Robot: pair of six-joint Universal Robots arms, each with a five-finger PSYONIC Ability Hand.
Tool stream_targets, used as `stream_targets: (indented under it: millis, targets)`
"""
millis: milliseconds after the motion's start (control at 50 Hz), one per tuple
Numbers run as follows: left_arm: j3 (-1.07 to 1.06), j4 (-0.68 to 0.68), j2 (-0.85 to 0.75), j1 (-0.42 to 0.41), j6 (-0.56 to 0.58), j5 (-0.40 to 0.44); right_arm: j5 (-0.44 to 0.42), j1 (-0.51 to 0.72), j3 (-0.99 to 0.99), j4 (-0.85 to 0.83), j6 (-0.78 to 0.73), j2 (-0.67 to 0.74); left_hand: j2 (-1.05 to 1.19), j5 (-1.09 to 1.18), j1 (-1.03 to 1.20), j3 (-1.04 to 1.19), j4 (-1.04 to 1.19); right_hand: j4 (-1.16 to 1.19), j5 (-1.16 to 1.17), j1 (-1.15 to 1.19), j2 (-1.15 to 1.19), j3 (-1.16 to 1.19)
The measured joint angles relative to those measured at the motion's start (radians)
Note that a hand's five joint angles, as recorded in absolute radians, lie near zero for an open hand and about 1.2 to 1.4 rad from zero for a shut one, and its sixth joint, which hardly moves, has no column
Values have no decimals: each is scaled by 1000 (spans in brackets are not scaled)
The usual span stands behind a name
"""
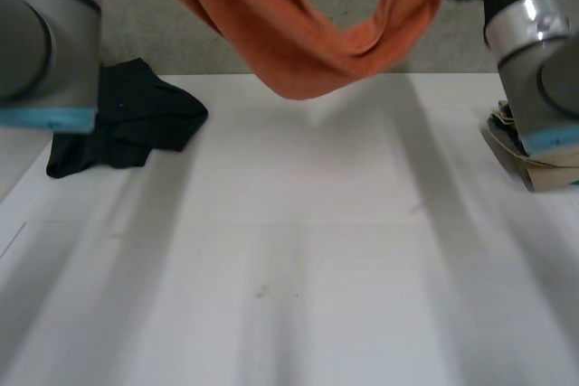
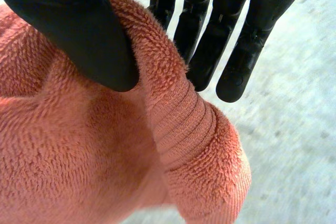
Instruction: Fold the laundry.
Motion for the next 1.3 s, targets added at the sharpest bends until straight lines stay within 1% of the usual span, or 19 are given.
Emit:
stream_targets:
  millis: [140, 180, 260, 320, 340, 380, 400, 420, 440, 460, 480, 500, 680, 700, 800, 840, 920, 1120, 1300]
  targets:
    - [-240, 1, -20, -8, -2, -2, -101, -56, 364, 22, -178, -68, 0, 0, 0, 0, 0, 0, 0, 0, 0, 0]
    - [-288, 2, -21, -10, -3, -1, -112, -63, 402, 24, -208, -71, 0, 0, 0, 0, 0, 0, 0, 0, 0, 0]
    - [-474, 6, -25, -19, -5, 2, -167, -109, 632, 37, -415, -76, 0, 0, 0, 1, 0, 0, 0, 0, 0, 0]
    - [-488, 6, -25, -20, -5, 2, -170, -112, 647, 39, -431, -76, 1, 0, 0, 1, 0, 0, 0, 0, 0, 0]
    - [-586, 6, -25, -27, -5, 2, -178, -143, 753, 64, -552, -92, 1, 0, 0, 2, 0, -117, -89, -81, -111, -114]
    - [-624, 6, -21, -30, -5, 2, -178, -154, 780, 88, -588, -106, 1, 0, 0, 2, 0, -310, -271, -267, -324, -308]
    - [-655, 6, -13, -31, -5, 2, -177, -168, 800, 130, -617, -132, 1, 0, 0, 2, 0, -553, -511, -504, -573, -552]
    - [-655, 6, -13, -31, -5, 2, -177, -168, 800, 130, -617, -132, 1, 0, 0, 2, 0, -553, -511, -504, -573, -552]
    - [-686, 6, 3, -33, -5, 3, -178, -185, 807, 193, -631, -170, 1, 0, 0, 2, 0, -766, -732, -661, -781, -765]
    - [-686, 6, 3, -33, -5, 3, -178, -185, 807, 193, -631, -170, 1, 0, 0, 2, 0, -766, -732, -661, -781, -765]
    - [-709, 6, 24, -33, -5, 3, -179, -200, 792, 267, -615, -208, 1, 0, 0, 2, 0, -876, -849, -721, -868, -871]
    - [-716, 5, 32, -33, -5, 3, -179, -203, 785, 286, -606, -217, 1, 0, 0, 2, 0, -896, -875, -726, -881, -895]
    - [-739, 5, 75, -32, -6, 2, -180, -216, 581, 547, -395, -263, 1, 0, 0, 2, 0, -896, -876, -726, -881, -897]
    - [-739, 5, 77, -32, -6, 1, -181, -216, 505, 626, -358, -243, 1, 0, 0, 2, 0, -894, -873, -726, -880, -895]
    - [-739, 4, 80, -33, -7, -2, -182, -212, 293, 823, -318, -127, 1, 0, 0, 2, 0, -869, -830, -722, -879, -861]
    - [-740, 4, 81, -33, -7, -2, -182, -210, 251, 858, -315, -100, 1, 0, 0, 2, 0, -862, -827, -722, -878, -854]
    - [-749, 4, 94, -28, -6, 1, -182, -199, 44, 1001, -304, 44, 1, 0, 0, 2, 0, -810, -784, -660, -814, -806]
    - [-758, 4, 114, -19, -6, 4, -217, -194, -220, 1151, -282, 280, 1, 0, 0, 2, 0, -800, -772, -656, -814, -798]
    - [-753, 5, 115, -9, -6, 5, -239, -196, -282, 1201, -288, 404, 1, 0, 0, 2, 0, -910, -896, -741, -900, -923]
